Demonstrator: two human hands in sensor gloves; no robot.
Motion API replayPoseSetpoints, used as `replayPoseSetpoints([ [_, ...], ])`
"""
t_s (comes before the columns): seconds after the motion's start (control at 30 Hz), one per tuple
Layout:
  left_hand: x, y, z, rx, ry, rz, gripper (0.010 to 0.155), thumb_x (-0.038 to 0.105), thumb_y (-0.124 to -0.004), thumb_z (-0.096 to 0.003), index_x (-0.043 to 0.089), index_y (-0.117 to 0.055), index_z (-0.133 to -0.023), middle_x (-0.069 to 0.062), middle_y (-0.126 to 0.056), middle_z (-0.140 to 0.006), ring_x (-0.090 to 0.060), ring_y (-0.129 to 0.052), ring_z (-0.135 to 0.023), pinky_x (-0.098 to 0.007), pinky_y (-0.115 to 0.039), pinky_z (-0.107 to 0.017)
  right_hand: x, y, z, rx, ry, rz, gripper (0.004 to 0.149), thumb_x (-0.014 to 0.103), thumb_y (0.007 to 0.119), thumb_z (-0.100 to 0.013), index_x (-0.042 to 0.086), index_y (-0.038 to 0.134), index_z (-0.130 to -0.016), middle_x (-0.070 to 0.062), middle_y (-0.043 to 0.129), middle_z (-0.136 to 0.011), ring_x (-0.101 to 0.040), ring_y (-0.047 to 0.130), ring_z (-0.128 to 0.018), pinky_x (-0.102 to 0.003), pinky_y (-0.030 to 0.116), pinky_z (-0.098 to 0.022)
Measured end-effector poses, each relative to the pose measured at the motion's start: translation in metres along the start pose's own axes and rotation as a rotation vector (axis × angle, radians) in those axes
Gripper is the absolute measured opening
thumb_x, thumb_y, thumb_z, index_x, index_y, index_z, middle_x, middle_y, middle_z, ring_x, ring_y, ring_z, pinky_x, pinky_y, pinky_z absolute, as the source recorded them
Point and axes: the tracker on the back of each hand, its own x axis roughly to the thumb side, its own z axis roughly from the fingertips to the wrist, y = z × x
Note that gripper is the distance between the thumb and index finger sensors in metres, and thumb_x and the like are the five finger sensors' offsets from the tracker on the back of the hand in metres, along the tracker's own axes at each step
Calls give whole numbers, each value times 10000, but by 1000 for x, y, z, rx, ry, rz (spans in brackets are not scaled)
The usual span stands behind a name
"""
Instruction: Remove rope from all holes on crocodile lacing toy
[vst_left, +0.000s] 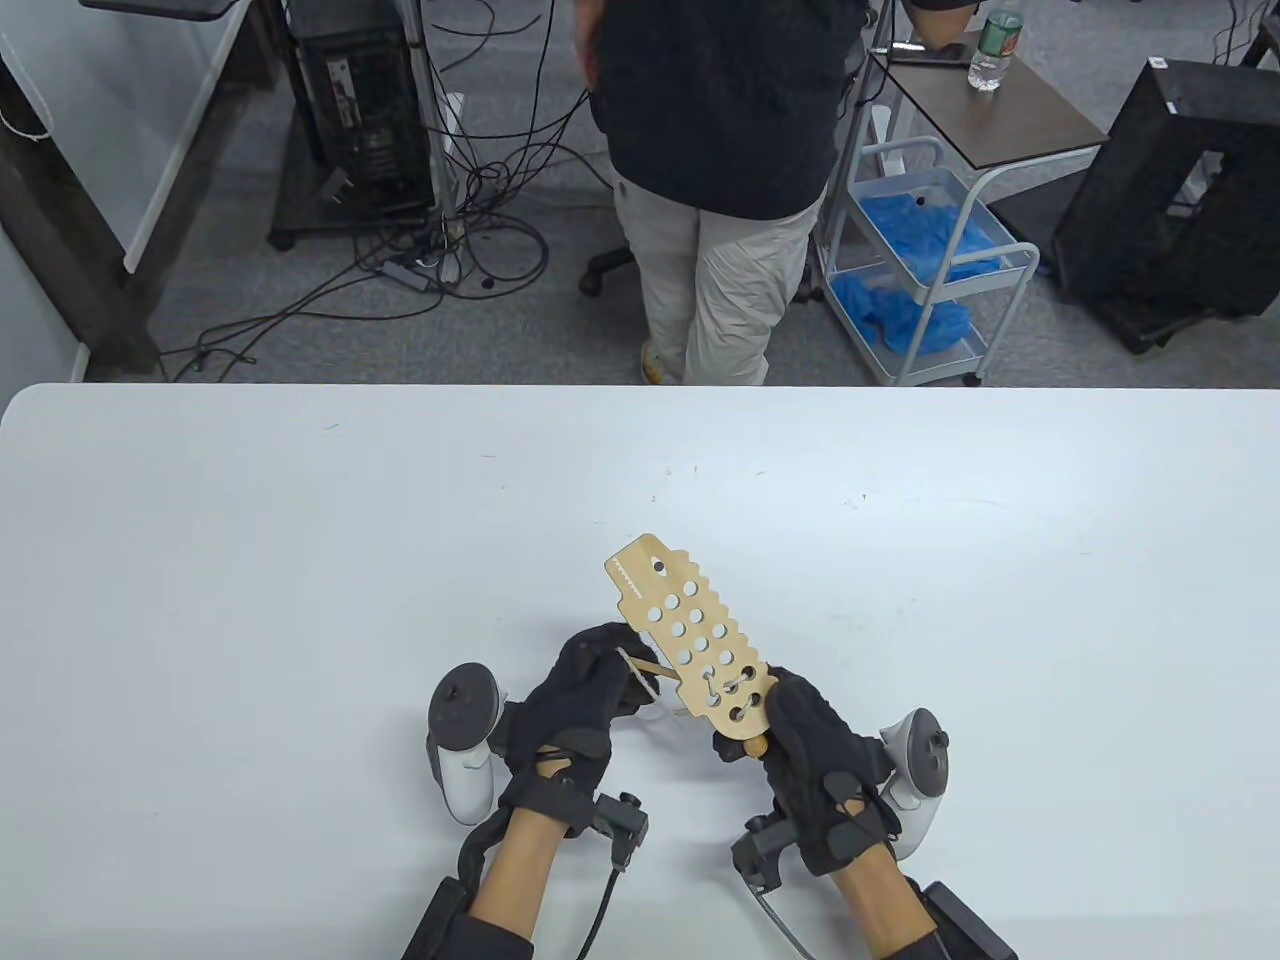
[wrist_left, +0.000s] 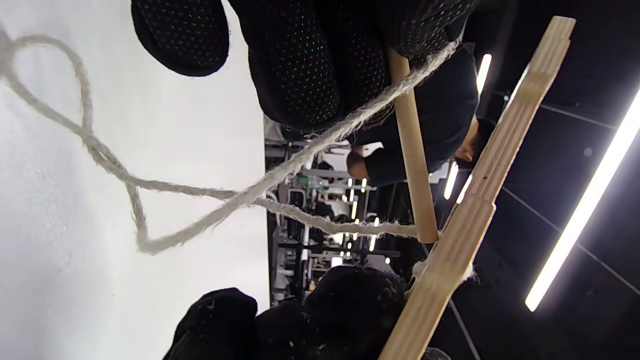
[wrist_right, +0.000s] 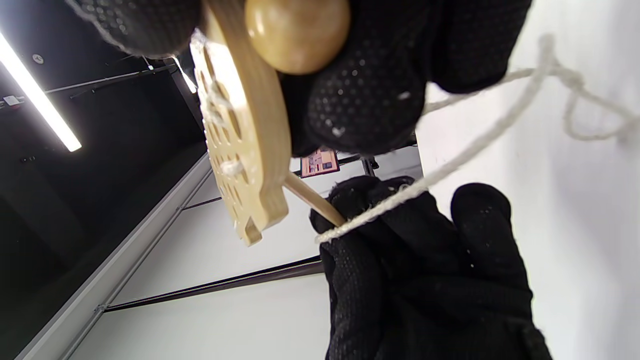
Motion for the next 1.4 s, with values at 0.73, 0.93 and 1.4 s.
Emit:
replayPoseSetpoints([
  [0.73, 5, -8, -3, -104, -14, -95, 418, 363, -787, -520, 417, -814, -933, 31, -882, -920, -173, -904, -760, -570, -704, -670, 1, 7, -1, 79, -16, 25, 495, 405, 768, -436, 79, 815, -805, -179, 967, -645, -305, 992, -434, -589, 764, -473],
  [0.93, 10, -19, -2, -181, -83, -28, 426, 394, -759, -538, 388, -790, -963, 42, -861, -944, -164, -891, -789, -571, -695, -686, 2, 5, -1, 76, -21, 37, 491, 404, 778, -432, 89, 824, -807, -179, 969, -652, -313, 992, -440, -592, 761, -476],
  [1.4, 6, -30, -2, -298, -110, 55, 700, 533, -657, -564, 303, -391, -1169, 13, -760, -1089, -244, -774, -956, -616, -629, -716, 12, -8, -2, 1, -51, 210, 493, 401, 793, -422, 116, 822, -823, -168, 961, -698, -330, 986, -500, -608, 737, -509],
])
